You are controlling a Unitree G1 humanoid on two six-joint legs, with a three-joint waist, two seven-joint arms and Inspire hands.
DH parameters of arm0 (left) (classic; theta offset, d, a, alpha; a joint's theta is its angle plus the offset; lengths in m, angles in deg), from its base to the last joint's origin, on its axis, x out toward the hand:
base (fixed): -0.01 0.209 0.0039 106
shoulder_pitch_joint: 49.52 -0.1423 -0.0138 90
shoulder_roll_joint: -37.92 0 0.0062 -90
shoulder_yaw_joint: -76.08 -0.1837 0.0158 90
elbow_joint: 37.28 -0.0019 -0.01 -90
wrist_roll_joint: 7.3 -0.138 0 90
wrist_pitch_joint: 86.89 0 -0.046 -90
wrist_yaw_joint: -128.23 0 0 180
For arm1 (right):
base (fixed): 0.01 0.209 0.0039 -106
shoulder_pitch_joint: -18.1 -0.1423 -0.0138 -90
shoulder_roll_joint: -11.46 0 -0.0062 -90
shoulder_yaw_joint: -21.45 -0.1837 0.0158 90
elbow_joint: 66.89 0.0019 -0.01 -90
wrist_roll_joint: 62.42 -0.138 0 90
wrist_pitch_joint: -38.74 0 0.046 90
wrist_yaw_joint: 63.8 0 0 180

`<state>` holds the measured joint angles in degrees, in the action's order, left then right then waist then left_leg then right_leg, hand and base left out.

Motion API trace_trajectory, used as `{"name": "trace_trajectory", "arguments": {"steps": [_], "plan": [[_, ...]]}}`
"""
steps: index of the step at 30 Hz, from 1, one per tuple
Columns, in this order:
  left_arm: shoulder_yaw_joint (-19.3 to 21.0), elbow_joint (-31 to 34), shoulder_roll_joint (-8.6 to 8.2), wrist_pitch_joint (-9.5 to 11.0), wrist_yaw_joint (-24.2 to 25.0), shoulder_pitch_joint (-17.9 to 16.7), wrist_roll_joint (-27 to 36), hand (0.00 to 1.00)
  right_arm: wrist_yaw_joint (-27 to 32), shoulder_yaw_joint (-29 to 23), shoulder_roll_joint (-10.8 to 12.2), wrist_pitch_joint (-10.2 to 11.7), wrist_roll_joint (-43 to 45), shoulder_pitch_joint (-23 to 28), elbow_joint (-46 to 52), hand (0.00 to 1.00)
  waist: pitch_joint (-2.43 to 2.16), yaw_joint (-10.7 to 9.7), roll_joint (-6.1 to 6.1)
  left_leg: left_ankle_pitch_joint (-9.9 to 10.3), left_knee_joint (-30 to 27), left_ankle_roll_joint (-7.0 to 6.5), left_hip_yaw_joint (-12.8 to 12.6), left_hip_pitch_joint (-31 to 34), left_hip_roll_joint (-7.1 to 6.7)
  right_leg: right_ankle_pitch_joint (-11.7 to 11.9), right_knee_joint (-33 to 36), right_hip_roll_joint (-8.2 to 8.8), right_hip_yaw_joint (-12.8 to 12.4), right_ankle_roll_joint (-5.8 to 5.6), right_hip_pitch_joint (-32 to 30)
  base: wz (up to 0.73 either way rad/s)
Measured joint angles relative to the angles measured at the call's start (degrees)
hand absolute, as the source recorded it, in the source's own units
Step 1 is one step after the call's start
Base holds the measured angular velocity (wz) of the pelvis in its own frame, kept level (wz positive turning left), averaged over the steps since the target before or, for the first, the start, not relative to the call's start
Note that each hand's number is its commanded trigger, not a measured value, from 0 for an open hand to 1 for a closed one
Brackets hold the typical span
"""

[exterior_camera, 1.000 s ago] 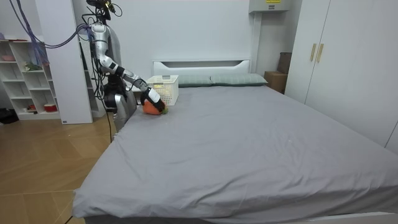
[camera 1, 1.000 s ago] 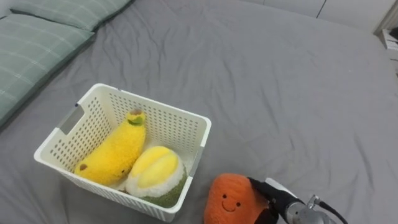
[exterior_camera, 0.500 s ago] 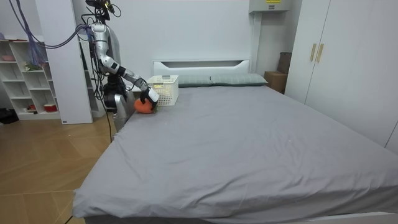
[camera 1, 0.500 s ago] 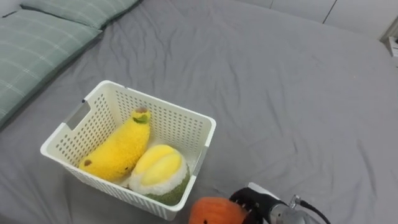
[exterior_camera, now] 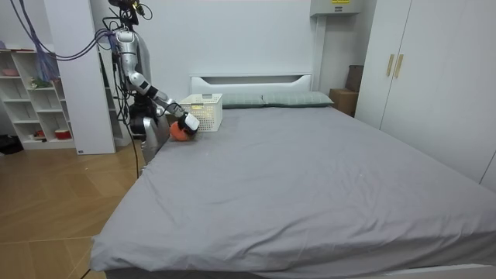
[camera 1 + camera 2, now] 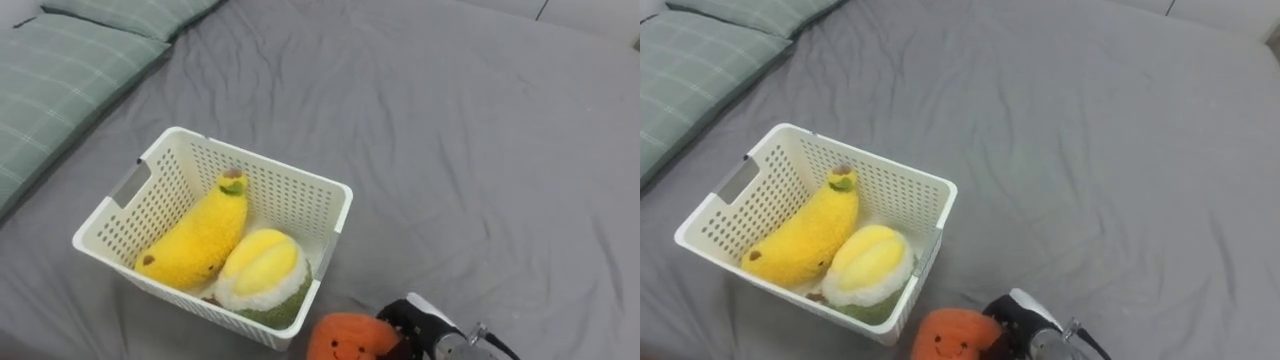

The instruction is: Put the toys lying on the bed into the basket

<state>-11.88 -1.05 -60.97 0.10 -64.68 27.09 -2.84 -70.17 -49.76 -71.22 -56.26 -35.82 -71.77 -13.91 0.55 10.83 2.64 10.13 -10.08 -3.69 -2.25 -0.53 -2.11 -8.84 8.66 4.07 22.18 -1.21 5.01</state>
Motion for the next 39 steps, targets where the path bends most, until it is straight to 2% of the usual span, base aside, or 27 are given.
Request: {"name": "trace_trajectory", "arguments": {"steps": [5,9,14,19,22,25,30,34,39], "plan": [[0.18,0.17,-0.02,0.12,-0.24,-0.37,0.05,0.0,3.11,-4.59,0.21,0.42,-0.37,-0.02,1.03,1.0,-0.23,-1.2,-0.09,-0.04,-0.21,-0.04,-0.02,-0.52,-0.05,0.0,0.02,0.07,-0.07,-0.01,0.59,0.01],[0.63,0.22,-0.01,0.48,-0.44,-0.53,0.01,0.0,5.88,-9.06,-0.79,0.85,-2.2,-0.05,2.54,1.0,-0.41,-1.94,0.15,-0.04,-0.21,-0.04,-0.03,-1.06,-0.04,-0.01,0.12,0.12,-0.18,-0.01,1.04,0.0],[2.69,0.28,0.24,0.7,-0.59,-1.23,0.05,0.0,8.41,-11.79,-1.55,1.31,-4.7,-0.04,4.86,1.0,-0.3,-3.02,0.22,-0.05,0.13,-0.04,-0.45,-1.88,0.01,-0.01,0.1,0.08,-0.34,-0.02,1.55,-0.03],[6.5,-0.34,0.18,0.96,0.39,-2.12,0.19,0.0,10.21,-16.5,-2.35,1.57,-9.43,0.04,10.21,1.0,-0.29,-4.1,0.71,-0.04,0.55,-0.05,-0.87,-2.32,0.05,-0.03,0.08,0.03,-1.12,-0.05,1.54,-0.06],[10.26,-0.72,0.2,0.96,1.06,-2.96,-0.14,0.0,11.15,-19.25,-2.75,1.95,-8.74,0.5,15.49,1.0,-0.22,-4.7,0.85,-0.02,0.87,-0.02,-1.46,-2.93,0.19,-0.03,0.02,-0.15,-1.89,-0.05,1.72,-0.11],[11.52,-0.9,0.36,0.97,1.26,-2.97,-0.27,0.0,12.11,-21.91,-3.54,2.04,-7.74,0.41,19.42,1.0,-0.23,-5.15,1.18,-0.01,0.83,-0.02,-1.77,-2.98,0.23,-0.03,0.12,-0.14,-2.23,-0.04,1.61,-0.05],[11.55,-1.85,0.64,0.85,1.38,-2.71,-0.45,0.0,12.12,-22.31,-5.59,1.75,-6.74,0.21,28.71,1.0,-0.28,-5.49,1.69,0.07,0.74,-0.03,-2.48,-2.97,0.35,-0.03,0.34,-0.09,-3.43,-0.02,1.21,-0.09],[11.5,-1.73,0.66,0.84,2.46,-2.19,-4.16,0.0,12.06,-22.3,-6.89,1.38,-5.85,-0.81,34.37,1.0,-0.34,-5.45,2.31,0.19,0.64,-0.12,-2.98,-2.76,0.39,-0.05,1.0,-0.12,-3.75,-0.05,0.59,-0.05],[10.62,-3.58,1.74,0.82,2.73,-0.58,-4.03,0.0,12.11,-19.87,-7.77,0.38,-6.5,-7.34,36.38,1.0,-0.24,-4.64,2.62,0.24,0.74,-0.21,-3.68,-2.86,0.44,-0.03,1.45,-0.23,-4.58,-0.04,0.15,-0.1]]}}
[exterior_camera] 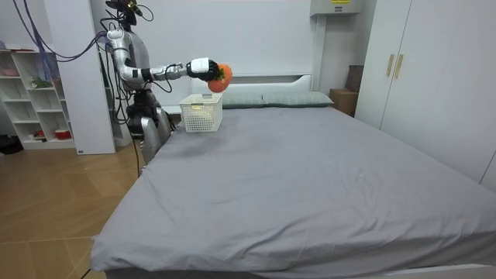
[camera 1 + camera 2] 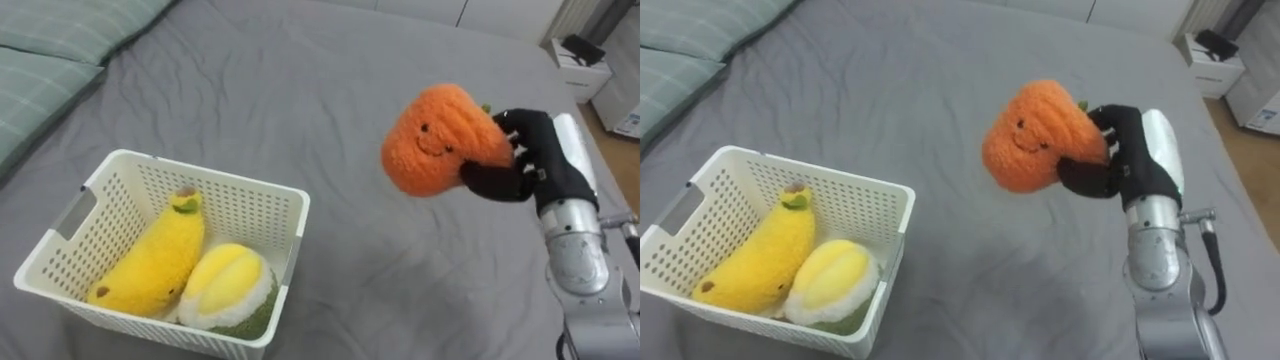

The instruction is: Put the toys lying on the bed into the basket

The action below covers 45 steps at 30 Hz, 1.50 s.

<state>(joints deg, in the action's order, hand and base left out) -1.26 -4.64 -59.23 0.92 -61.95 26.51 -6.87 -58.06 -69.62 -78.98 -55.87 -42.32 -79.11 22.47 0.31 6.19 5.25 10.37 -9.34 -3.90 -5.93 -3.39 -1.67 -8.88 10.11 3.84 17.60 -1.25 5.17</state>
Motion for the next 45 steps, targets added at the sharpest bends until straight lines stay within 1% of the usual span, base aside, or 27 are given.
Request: {"name": "trace_trajectory", "arguments": {"steps": [1,2,4,5,7,8,9,10,11,12,14,15,16,17,18,19,20,21,22,24,25,30,35,38,40,43,45], "plan": [[-0.55,-0.3,0.3,-0.02,0.17,0.6,-0.06,0.0,-0.41,1.55,-0.31,-0.14,-0.07,-1.36,0.51,1.0,-0.03,0.59,0.09,0.0,-0.03,0.0,0.02,-0.02,0.0,0.01,0.0,0.01,0.14,0.0,0.07,0.03],[-0.57,-0.17,0.32,-0.01,0.44,0.71,-0.09,0.0,-0.75,2.19,-0.4,-0.14,-0.06,-1.85,0.77,1.0,-0.02,0.81,0.1,0.0,-0.06,0.0,0.04,-0.02,0.0,0.01,-0.01,0.03,0.2,0.0,0.12,0.08],[-0.57,-0.06,0.21,-0.02,0.86,1.4,-0.16,0.0,-2.13,4.46,-0.36,-0.33,0.64,-3.33,1.72,1.0,-0.02,2.41,0.1,0.05,-0.12,-0.07,0.53,0.02,-0.06,0.03,-0.03,0.14,0.75,-0.05,0.35,0.11],[-0.59,-0.06,0.21,-0.03,0.86,1.72,-0.14,0.0,-2.5,5.31,-0.35,-0.53,0.89,-3.98,1.76,1.0,-0.07,2.72,0.24,0.05,-0.15,-0.07,0.66,0.08,-0.07,0.03,-0.03,0.17,1.0,-0.05,0.35,0.07],[-0.78,-0.07,0.2,-0.24,0.86,1.7,-0.13,0.0,-4.57,8.44,-0.29,-1.18,0.88,-6.46,1.85,1.0,0.05,4.61,0.13,0.06,-0.16,-0.08,0.89,0.11,-0.07,0.04,-0.11,0.23,1.62,-0.07,0.42,0.05],[-0.9,-0.07,0.2,-0.27,0.86,1.67,-0.19,0.0,-5.03,9.05,-0.28,-1.26,0.86,-6.83,1.99,1.0,0.01,5.22,0.22,0.06,-0.16,-0.08,1.04,0.14,-0.08,0.04,-0.12,0.22,1.7,-0.07,0.44,0.13],[-1.22,0.08,0.22,-0.27,0.85,1.64,-0.18,0.0,-5.83,10.37,-0.26,-1.35,0.94,-7.65,2.32,1.0,0.02,5.8,0.24,0.05,-0.2,-0.07,1.55,0.34,-0.14,0.04,-0.21,0.22,2.05,-0.07,0.51,0.18],[-1.83,0.2,0.32,-0.28,0.78,1.6,-0.18,0.0,-6.15,12.09,-0.19,-1.4,0.89,-8.3,2.78,1.0,0.06,7.0,0.26,0.03,-0.23,-0.06,1.98,0.46,-0.17,0.04,-0.39,0.2,2.58,-0.07,0.64,0.19],[-1.99,0.38,0.3,-0.33,0.77,1.53,-0.17,0.0,-6.42,12.92,0.03,-1.4,0.91,-8.71,2.78,1.0,0.06,7.12,0.26,0.03,-0.24,-0.06,2.15,0.47,-0.17,0.04,-0.45,0.18,2.77,-0.07,0.72,0.22],[-2.29,0.74,0.21,-0.36,0.71,1.13,-0.15,0.0,-7.18,14.22,0.75,-1.43,0.87,-9.33,2.78,1.0,0.02,7.78,0.41,0.0,-0.27,-0.03,2.87,0.63,-0.24,0.04,-0.49,0.19,3.11,-0.07,0.84,0.18],[-2.26,0.75,-0.07,-0.52,0.52,1.16,-0.16,0.0,-8.02,16.44,1.0,-1.77,1.18,-9.89,2.86,1.0,0.1,9.06,0.69,-0.05,-0.33,0.03,3.45,0.96,-0.33,0.04,-0.61,0.22,3.62,-0.08,0.82,0.2],[-2.42,1.0,-0.25,-0.93,0.3,1.18,-0.11,0.0,-8.48,17.93,1.0,-2.11,1.46,-10.01,2.88,1.0,0.17,10.22,0.8,-0.08,-0.52,0.04,4.33,1.4,-0.52,0.04,-0.64,0.32,4.56,-0.08,0.81,0.26],[-3.32,1.25,-0.28,-1.45,0.33,1.35,-0.12,0.0,-8.97,19.33,1.19,-3.09,1.45,-10.29,2.82,0.91,0.28,11.43,1.0,-0.12,-0.77,0.02,4.8,1.88,-0.67,0.02,-0.64,0.46,5.14,-0.12,0.65,0.24],[-3.61,1.25,-0.32,-1.57,0.36,1.47,-0.12,0.0,-9.08,19.97,1.41,-3.43,1.45,-10.52,2.52,0.74,0.35,11.74,1.09,-0.14,-0.84,0.01,5.03,2.04,-0.76,-0.04,-0.66,0.54,5.48,-0.2,0.63,0.27],[-4.04,1.24,-0.43,-1.67,0.41,1.61,-0.12,0.0,-9.46,21.24,2.29,-3.68,1.45,-11.45,1.15,0.6,0.42,11.9,1.28,-0.18,-1.2,-0.04,6.01,2.63,-1.06,-0.13,-0.69,0.77,6.36,-0.35,0.63,0.34],[-4.33,1.24,-0.5,-1.7,0.46,2.08,-0.12,0.0,-9.72,21.91,3.01,-3.78,1.45,-12.08,-0.01,0.16,0.62,12.46,1.57,-0.22,-1.48,-0.11,6.69,3.15,-1.26,-0.15,-0.69,0.91,6.9,-0.38,0.52,0.35],[-4.47,1.24,-0.48,-1.7,0.46,2.26,-0.12,0.0,-9.74,22.17,3.18,-3.77,1.45,-12.2,-0.43,0.0,0.68,12.98,1.7,-0.26,-1.58,-0.13,6.93,3.33,-1.34,-0.15,-0.68,0.94,7.14,-0.38,0.46,0.34],[-4.58,1.25,-0.47,-1.71,0.45,2.46,-0.11,0.0,-9.9,22.77,3.31,-3.81,1.31,-12.49,-1.33,0.0,0.75,13.68,1.81,-0.31,-2.01,-0.16,7.78,3.9,-1.53,-0.15,-0.67,1.06,8.01,-0.39,0.44,0.25],[-4.75,1.25,-0.47,-1.72,0.38,2.45,-0.17,0.0,-10.15,22.99,3.32,-3.9,0.9,-12.54,-1.77,0.0,0.77,14.79,1.99,-0.35,-2.2,-0.21,8.07,4.13,-1.66,-0.16,-0.66,1.16,8.27,-0.4,0.38,0.23],[-4.78,1.26,-0.41,-2.11,-0.41,2.46,-0.21,0.0,-10.15,23.95,3.35,-4.18,0.83,-12.82,-2.25,0.0,0.74,15.77,2.05,-0.39,-2.46,-0.27,8.55,4.52,-1.8,-0.16,-0.66,1.29,9.25,-0.41,0.32,0.14],[-4.77,1.25,-0.26,-2.73,-0.98,2.31,-0.2,0.0,-10.14,24.65,3.35,-4.19,0.87,-13.0,-2.7,0.0,0.61,16.19,2.26,-0.48,-2.51,-0.28,8.85,4.77,-1.9,-0.15,-0.7,1.33,9.48,-0.42,0.23,0.16],[-4.0,1.23,-0.08,-4.75,-2.19,1.85,-0.26,0.0,-10.14,26.61,3.58,-4.79,1.54,-13.14,-5.08,0.0,0.61,17.56,2.37,-0.82,-2.54,-0.24,9.56,4.81,-2.11,-0.12,-0.69,1.39,9.7,-0.47,0.46,0.09],[-3.79,1.36,-0.08,-5.03,-2.55,1.85,-2.53,0.0,-10.12,26.66,4.83,-5.35,2.75,-13.17,-9.33,0.0,0.67,17.68,2.52,-1.27,-2.41,-0.2,10.39,4.78,-2.31,-0.13,-0.55,1.62,10.76,-0.48,0.77,0.1],[-3.88,2.68,0.14,-4.97,-2.95,1.92,-2.44,0.0,-9.98,26.82,4.9,-5.31,2.74,-13.16,-13.15,0.0,0.87,17.73,3.0,-1.52,-2.42,-0.16,10.86,4.79,-2.45,-0.13,-0.53,1.71,10.83,-0.49,0.92,0.08],[-3.88,2.89,0.31,-4.83,-3.26,1.92,-2.45,0.0,-9.98,26.87,4.83,-5.29,2.74,-13.1,-15.31,0.0,1.13,17.72,3.41,-1.62,-2.42,-0.15,10.96,4.83,-2.54,-0.14,-0.53,1.68,10.78,-0.5,0.93,0.0],[-3.82,2.85,0.57,-4.83,-3.35,1.93,-2.51,0.0,-9.76,26.84,4.78,-5.28,2.78,-13.1,-16.54,0.0,1.18,17.65,3.77,-1.62,-2.48,-0.16,10.99,4.86,-2.59,-0.14,-0.52,1.7,10.76,-0.5,0.94,0.0],[-3.83,2.56,0.65,-4.81,-3.48,2.05,-2.49,0.0,-9.6,26.84,4.75,-5.2,2.78,-13.11,-16.6,0.0,1.2,17.57,3.73,-1.62,-2.5,-0.18,11.09,4.87,-2.66,-0.14,-0.53,1.73,10.76,-0.5,0.97,0.0]]}}
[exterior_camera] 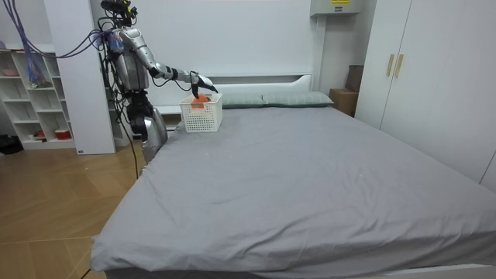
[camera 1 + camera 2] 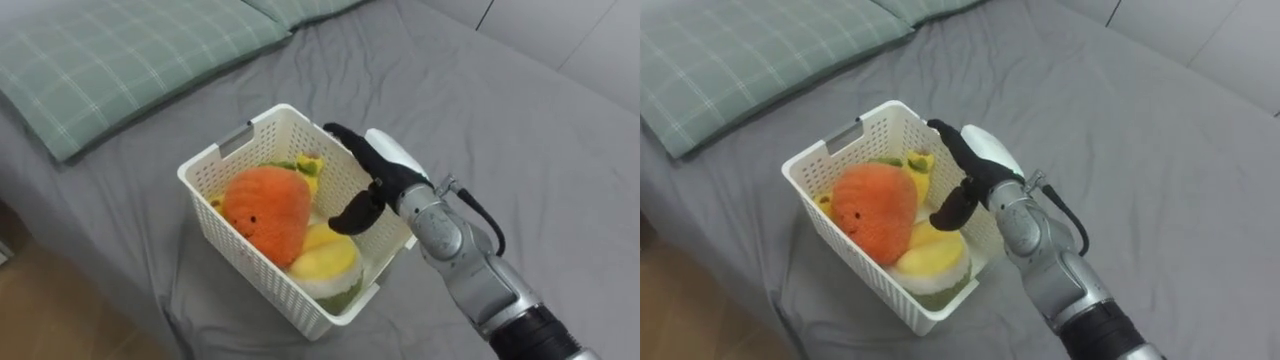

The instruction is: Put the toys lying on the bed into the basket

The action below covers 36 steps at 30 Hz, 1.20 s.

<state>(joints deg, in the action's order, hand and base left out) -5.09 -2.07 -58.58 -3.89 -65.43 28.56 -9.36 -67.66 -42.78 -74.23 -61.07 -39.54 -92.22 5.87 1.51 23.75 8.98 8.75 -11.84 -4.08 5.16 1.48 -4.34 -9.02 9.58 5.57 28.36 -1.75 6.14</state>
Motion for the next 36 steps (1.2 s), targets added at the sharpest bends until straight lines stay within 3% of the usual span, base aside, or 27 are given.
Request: {"name": "trace_trajectory", "arguments": {"steps": [8,11,16,20,24,29,31,33,36], "plan": [[0.54,-0.6,0.02,-0.13,-0.28,-0.24,-0.36,0.0,0.02,-1.62,-0.79,0.97,0.6,0.14,0.0,0.0,-0.02,-1.55,-0.82,0.02,0.01,-0.03,-0.21,-0.02,0.01,0.01,-0.03,0.0,-0.87,-0.02,-0.16,-0.01],[0.51,-0.59,-0.25,-0.18,0.2,0.1,-0.3,0.0,0.01,-2.41,-1.46,1.22,0.66,1.08,0.04,0.0,-0.48,-1.86,-1.79,0.02,0.08,-0.07,-0.83,-0.09,0.06,0.01,0.02,0.16,-1.89,-0.02,-0.46,-0.09],[0.57,-0.57,-0.36,-0.19,0.62,0.15,-0.34,0.0,-0.05,-4.04,-2.04,1.28,1.17,2.04,0.6,0.0,-1.02,-5.09,-3.21,-0.08,0.27,-0.21,-2.02,-0.5,0.25,0.01,0.16,0.11,-3.29,-0.03,-0.6,-0.1],[0.6,-1.34,-0.48,0.07,0.49,-0.14,-0.33,0.0,0.29,-9.77,-2.12,2.13,0.17,5.18,3.28,0.0,-1.03,-6.93,-3.62,-0.14,1.45,-0.3,-4.23,-2.1,0.68,0.04,0.18,-0.2,-5.58,-0.07,-0.49,-0.26],[1.42,-1.8,-0.89,0.71,0.35,-0.4,-0.33,0.0,3.15,-16.75,-4.06,3.09,-4.47,8.85,9.46,0.0,-1.08,-10.64,-3.91,-0.05,1.99,-0.39,-6.15,-2.82,1.04,0.09,0.21,-0.52,-8.28,-0.1,-0.96,-0.25],[2.18,-1.35,-1.12,2.75,-0.9,-0.62,0.13,0.0,9.47,-24.9,-4.43,6.91,-7.48,14.99,15.37,0.0,-1.12,-14.96,-4.61,0.27,3.32,-0.36,-9.73,-4.81,1.77,0.23,0.34,-0.77,-11.65,-0.05,-1.2,-0.38],[2.35,-1.62,-1.21,3.95,-1.19,-0.94,-0.02,0.0,11.4,-27.61,-4.39,7.46,-8.81,17.67,15.94,0.0,-1.45,-17.29,-5.22,0.45,4.33,-0.33,-11.34,-5.84,1.97,0.24,0.39,-1.07,-12.99,-0.04,-1.22,-0.42],[2.7,-1.89,-1.19,4.93,-1.17,-0.43,-0.02,0.0,12.0,-30.88,-4.5,7.46,-11.5,18.28,16.04,0.0,-1.54,-19.72,-5.47,0.6,4.33,-0.4,-12.02,-5.81,2.06,0.24,0.53,-1.31,-13.73,-0.05,-1.56,-0.28],[3.69,-2.57,-1.11,4.43,-1.02,-0.75,0.32,0.0,14.64,-35.1,-4.83,8.22,-17.16,18.31,16.1,0.0,-1.58,-22.27,-5.47,1.01,4.32,-0.16,-14.0,-6.12,2.6,0.27,1.18,-1.84,-16.04,0.01,-2.4,-0.32]]}}
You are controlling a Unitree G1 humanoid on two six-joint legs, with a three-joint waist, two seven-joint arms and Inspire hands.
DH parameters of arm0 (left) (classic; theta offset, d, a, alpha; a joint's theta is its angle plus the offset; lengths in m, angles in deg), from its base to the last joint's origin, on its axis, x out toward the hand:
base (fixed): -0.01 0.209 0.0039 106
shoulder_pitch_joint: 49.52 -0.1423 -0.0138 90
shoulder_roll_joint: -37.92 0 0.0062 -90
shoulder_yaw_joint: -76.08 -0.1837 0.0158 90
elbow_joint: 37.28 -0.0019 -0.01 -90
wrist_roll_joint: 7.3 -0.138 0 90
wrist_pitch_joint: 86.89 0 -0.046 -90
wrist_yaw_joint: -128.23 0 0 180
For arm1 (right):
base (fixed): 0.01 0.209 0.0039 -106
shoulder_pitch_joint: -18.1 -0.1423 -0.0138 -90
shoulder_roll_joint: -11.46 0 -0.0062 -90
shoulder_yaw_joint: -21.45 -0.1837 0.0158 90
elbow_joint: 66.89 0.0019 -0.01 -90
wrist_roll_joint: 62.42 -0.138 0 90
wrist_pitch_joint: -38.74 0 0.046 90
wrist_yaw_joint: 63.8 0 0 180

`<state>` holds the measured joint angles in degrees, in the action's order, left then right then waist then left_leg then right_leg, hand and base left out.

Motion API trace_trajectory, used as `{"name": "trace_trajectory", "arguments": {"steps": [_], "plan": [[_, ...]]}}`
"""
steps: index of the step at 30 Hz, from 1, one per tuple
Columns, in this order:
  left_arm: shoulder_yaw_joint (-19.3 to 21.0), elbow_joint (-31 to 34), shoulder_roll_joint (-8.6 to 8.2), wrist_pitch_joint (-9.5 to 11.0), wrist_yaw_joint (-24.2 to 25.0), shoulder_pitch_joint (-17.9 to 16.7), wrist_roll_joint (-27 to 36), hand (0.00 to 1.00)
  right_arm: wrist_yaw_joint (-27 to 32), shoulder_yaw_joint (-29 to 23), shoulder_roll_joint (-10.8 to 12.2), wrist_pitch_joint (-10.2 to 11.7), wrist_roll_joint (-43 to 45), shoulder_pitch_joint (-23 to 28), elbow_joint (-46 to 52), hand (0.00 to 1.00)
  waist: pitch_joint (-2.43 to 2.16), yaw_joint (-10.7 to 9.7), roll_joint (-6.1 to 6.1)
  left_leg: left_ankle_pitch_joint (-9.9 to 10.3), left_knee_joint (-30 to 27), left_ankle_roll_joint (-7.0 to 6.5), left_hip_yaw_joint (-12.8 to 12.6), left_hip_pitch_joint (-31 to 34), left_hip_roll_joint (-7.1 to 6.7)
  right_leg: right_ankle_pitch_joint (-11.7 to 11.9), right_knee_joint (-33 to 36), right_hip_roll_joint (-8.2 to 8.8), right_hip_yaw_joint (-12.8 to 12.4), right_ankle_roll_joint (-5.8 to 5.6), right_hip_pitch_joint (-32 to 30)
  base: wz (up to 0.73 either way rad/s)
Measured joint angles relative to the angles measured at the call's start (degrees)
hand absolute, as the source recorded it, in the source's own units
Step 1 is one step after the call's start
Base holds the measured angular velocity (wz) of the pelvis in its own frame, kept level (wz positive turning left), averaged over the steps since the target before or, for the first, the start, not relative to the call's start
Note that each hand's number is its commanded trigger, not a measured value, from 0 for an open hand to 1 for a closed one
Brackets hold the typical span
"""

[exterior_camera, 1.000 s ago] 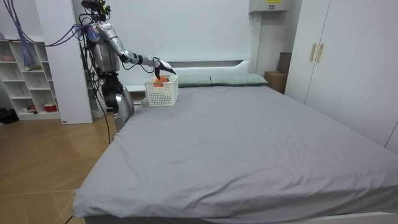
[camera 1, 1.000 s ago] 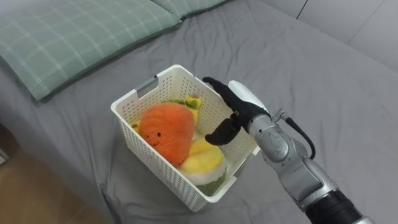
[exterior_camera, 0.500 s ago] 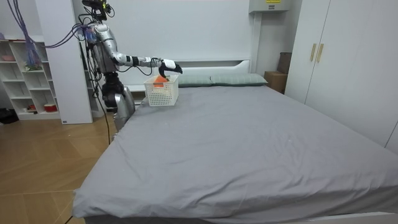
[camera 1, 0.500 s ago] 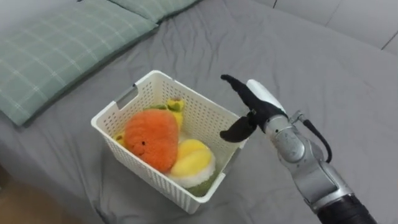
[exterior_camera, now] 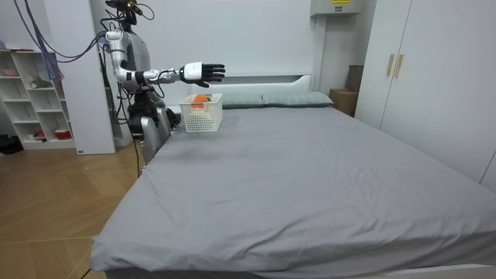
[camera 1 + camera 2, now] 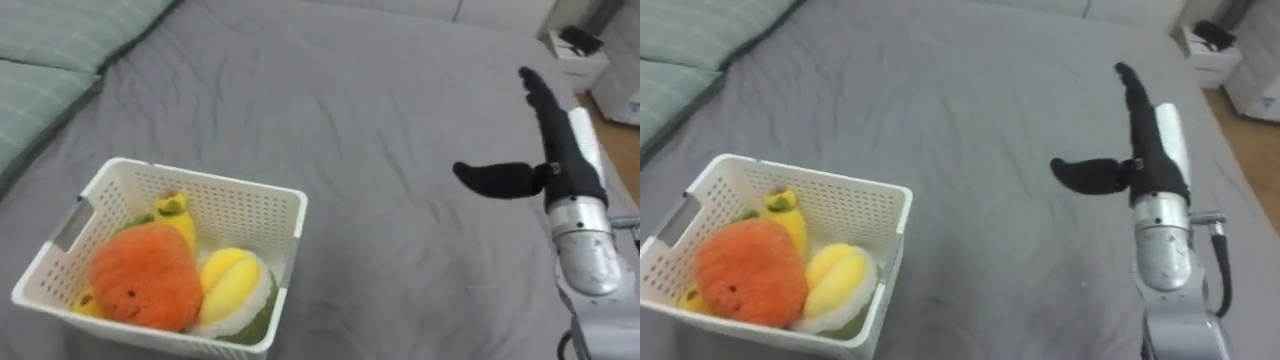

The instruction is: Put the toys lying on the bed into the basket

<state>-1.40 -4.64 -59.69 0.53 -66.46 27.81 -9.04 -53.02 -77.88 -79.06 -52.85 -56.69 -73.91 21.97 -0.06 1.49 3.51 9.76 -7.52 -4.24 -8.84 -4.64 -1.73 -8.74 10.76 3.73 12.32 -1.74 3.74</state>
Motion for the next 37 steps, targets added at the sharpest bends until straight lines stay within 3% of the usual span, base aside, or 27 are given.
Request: {"name": "trace_trajectory", "arguments": {"steps": [1,5,9,11,18,28,33,37], "plan": [[-0.07,-0.03,0.01,0.02,-0.2,-0.85,-0.01,0.0,1.29,-1.35,-0.4,0.47,-2.12,0.05,-0.01,0.0,0.0,-1.5,0.05,0.09,0.0,0.04,-0.53,-0.21,0.11,0.0,-0.02,-0.25,-0.88,0.0,-0.24,-0.22],[0.19,-0.04,0.06,-0.03,-0.9,-1.94,0.46,0.0,3.31,-3.89,-1.33,1.06,-8.63,1.64,-0.53,0.0,0.17,-2.82,0.18,0.33,0.08,0.29,-2.19,-0.46,0.62,0.29,-0.13,-0.82,-2.41,0.37,-0.85,-0.24],[0.36,-0.29,0.3,0.0,-1.37,-2.27,4.96,0.0,3.55,-3.99,-1.19,1.55,-15.84,6.09,-3.8,0.0,0.39,-3.34,0.21,0.57,0.07,0.63,-3.21,-1.03,1.12,0.43,-0.12,-1.28,-3.21,0.6,-0.45,-0.13],[0.37,-0.24,0.3,0.03,-1.32,-2.5,5.92,0.0,3.57,-3.95,-0.85,1.68,-19.75,6.83,-6.83,0.0,0.58,-3.42,0.02,0.67,0.06,0.69,-3.79,-0.87,1.25,0.53,-0.19,-1.48,-4.07,0.75,-0.77,-0.15],[0.27,-0.08,0.05,0.48,-2.41,-3.75,9.04,0.0,6.04,-5.41,1.73,1.79,-32.03,12.34,-20.8,0.0,0.42,-4.75,-0.14,1.01,-0.21,0.82,-4.69,-1.0,1.42,0.52,-0.95,-1.78,-4.46,0.78,-0.78,-0.04],[0.56,-0.86,-0.51,0.97,-2.04,-4.77,9.01,0.0,8.07,-6.14,4.69,4.18,-33.31,14.01,-46.56,0.0,0.21,-5.91,-1.18,1.05,-0.15,0.88,-4.48,-1.16,1.45,0.43,-0.93,-1.89,-5.07,0.83,-0.62,0.0],[0.66,-1.61,-0.64,1.07,-0.51,-4.95,9.03,0.0,6.73,-6.12,5.74,4.31,-33.02,14.39,-59.1,0.0,0.55,-5.9,-1.71,1.19,-0.01,0.89,-4.44,-2.0,1.41,0.04,-1.07,-1.84,-5.1,0.8,0.13,0.0],[0.99,-2.62,-0.78,1.04,1.34,-4.76,8.76,0.0,2.91,-5.76,5.81,3.11,-31.27,14.64,-65.84,0.0,0.37,-5.82,-2.27,1.36,-0.15,0.9,-3.99,-1.97,1.35,-0.28,-0.9,-1.75,-4.82,0.82,0.16,0.01]]}}
